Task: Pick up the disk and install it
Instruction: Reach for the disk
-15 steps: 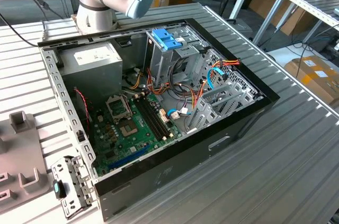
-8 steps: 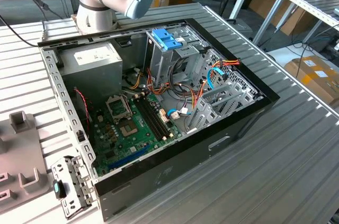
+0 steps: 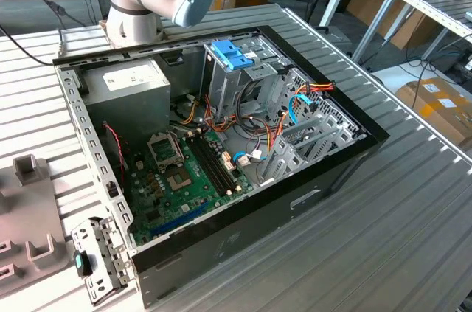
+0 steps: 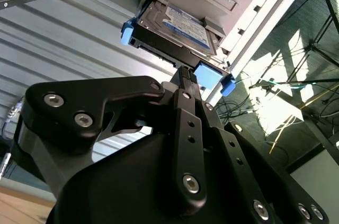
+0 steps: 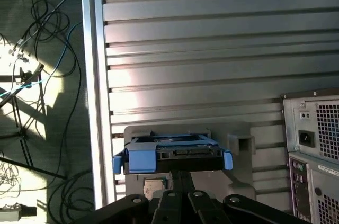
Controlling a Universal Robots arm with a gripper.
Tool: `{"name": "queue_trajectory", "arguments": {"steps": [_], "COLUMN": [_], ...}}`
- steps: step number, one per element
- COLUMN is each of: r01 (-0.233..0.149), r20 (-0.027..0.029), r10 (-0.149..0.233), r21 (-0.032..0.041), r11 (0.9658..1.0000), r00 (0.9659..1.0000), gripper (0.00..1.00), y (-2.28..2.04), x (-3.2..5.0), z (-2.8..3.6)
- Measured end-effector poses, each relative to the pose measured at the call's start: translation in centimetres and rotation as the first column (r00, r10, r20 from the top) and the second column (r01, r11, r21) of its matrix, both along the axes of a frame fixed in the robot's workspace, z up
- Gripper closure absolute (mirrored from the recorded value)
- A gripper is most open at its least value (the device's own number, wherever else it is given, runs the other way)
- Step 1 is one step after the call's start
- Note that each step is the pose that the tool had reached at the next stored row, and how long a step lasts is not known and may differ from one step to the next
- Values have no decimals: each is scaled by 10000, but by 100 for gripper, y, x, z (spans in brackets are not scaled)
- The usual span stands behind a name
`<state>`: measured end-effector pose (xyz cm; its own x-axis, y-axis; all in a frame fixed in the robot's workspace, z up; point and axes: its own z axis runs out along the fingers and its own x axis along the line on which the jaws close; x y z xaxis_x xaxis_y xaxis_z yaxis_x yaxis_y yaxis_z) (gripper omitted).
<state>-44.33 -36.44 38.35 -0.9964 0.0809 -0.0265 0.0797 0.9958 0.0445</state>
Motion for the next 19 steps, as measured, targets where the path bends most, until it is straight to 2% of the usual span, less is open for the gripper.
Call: {"name": "queue_trajectory", "arguments": {"steps": [5,8,12,13,14,17,19], "r01": [0,0,1,1,1,0,1], "r20": [-7,-27,-31,-62,-125,-385,-387], "r10": [0,0,-1,-1,-1,-1,-1], "r21": [0,-1,-8,-6,-6,-7,-8], "r11": [10000,10000,10000,10000,10000,10000,10000], "r00": [10000,10000,10000,10000,9999,9993,9993], "gripper": [89,89,89,89,89,89,89], "y": [2,6,6,7,7,7,6], "x": [-162,-188,-189,-189,-190,-190,-190], "z": [-48,-78,-78,-81,-83,-90,-90]}}
